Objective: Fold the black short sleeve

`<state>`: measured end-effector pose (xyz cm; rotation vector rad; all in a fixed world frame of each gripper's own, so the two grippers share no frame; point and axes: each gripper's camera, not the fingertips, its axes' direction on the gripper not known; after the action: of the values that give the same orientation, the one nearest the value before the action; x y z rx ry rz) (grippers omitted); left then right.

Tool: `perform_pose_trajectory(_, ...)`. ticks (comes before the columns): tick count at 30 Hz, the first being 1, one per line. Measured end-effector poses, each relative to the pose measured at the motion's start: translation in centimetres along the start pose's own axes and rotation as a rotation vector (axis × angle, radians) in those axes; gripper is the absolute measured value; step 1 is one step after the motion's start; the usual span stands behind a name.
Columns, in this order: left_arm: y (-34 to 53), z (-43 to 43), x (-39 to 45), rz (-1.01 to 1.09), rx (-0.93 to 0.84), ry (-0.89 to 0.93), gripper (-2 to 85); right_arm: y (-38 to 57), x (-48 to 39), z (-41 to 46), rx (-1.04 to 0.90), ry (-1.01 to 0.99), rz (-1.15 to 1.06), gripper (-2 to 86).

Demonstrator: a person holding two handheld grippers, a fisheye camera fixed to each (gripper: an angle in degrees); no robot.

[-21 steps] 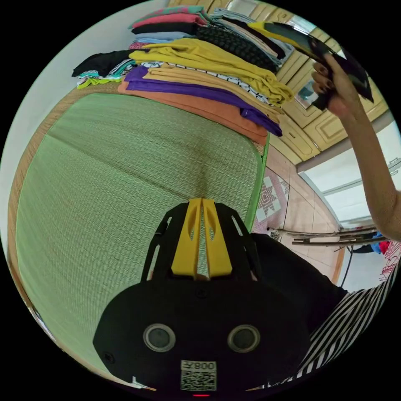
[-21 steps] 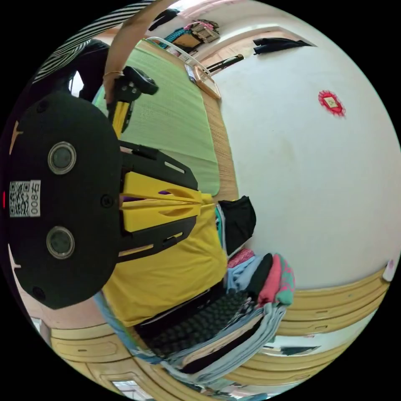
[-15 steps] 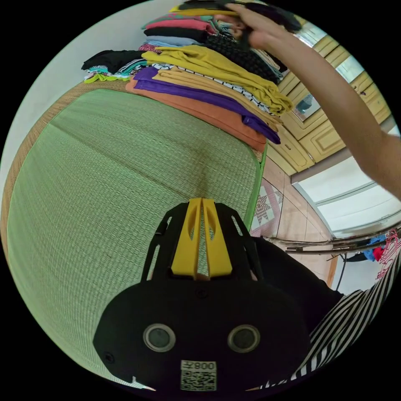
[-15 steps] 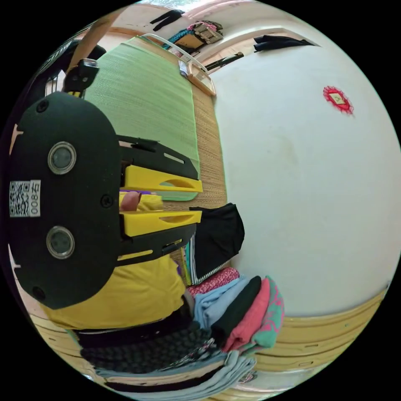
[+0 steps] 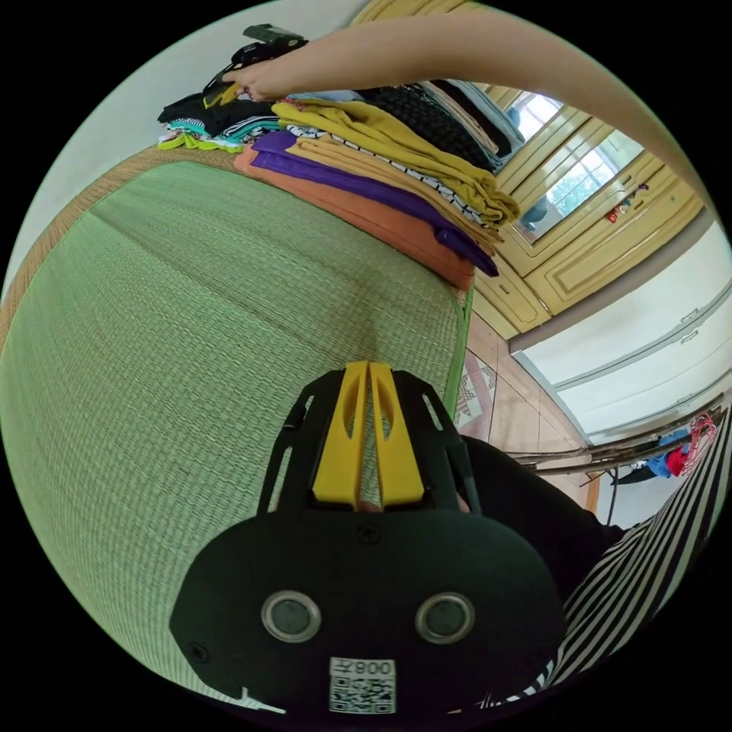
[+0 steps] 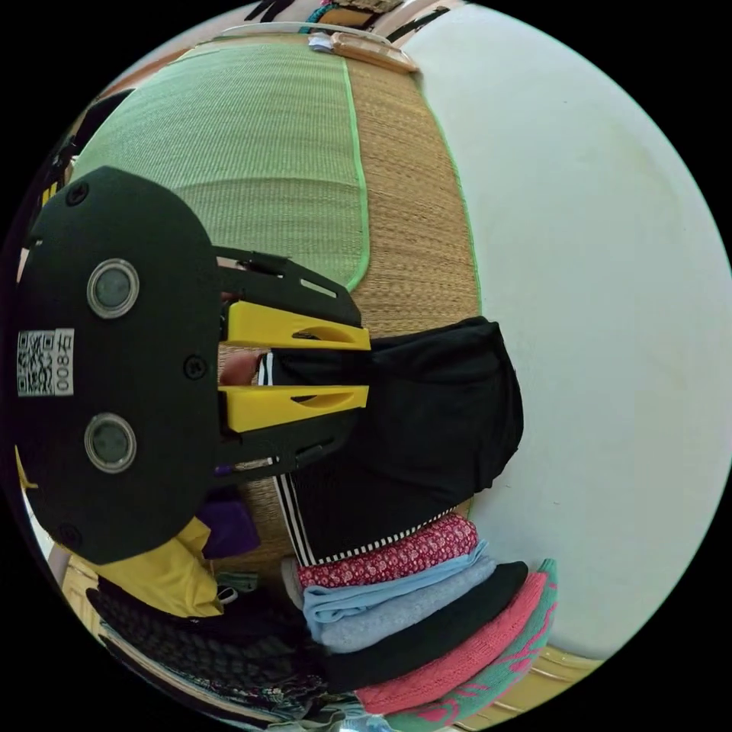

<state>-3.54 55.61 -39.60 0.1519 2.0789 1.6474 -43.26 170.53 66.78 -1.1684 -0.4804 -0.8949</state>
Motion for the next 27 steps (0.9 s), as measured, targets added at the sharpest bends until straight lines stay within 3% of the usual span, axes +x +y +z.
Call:
perform_pose_trajectory(2,1.2,-0.3,-0.8,-0.003,0.0,0.013,0.2,-0.6,0.0,0.8,-0.024,0.035,0.006,5.2)
perform_pose_trajectory(9,6.4,-1.7,-2.6,0.024,0.005,-0.044,0.2,-1.7,2.7,-1.1,0.015,-0.12,0.102,1.6)
perform_pose_trajectory(13,9.1,-2.5,-4.6,-0.004,0.01,0.025,0.1,-1.6,3.4,-4.8,0.069,-0.208,0.101,1.0)
perform_pose_trajectory(20,16.6,-7.5,-9.9,-0.165,0.131,0.19,0.1,2.6,0.3,-14.6,0.162,-0.594,-0.061,0.8)
perform_pose_trajectory(27,29.7,-16.3,-14.5,-0.45,0.343,0.211,0.3,9.4,-9.9,-22.9,0.033,-0.9,-0.282,0.8)
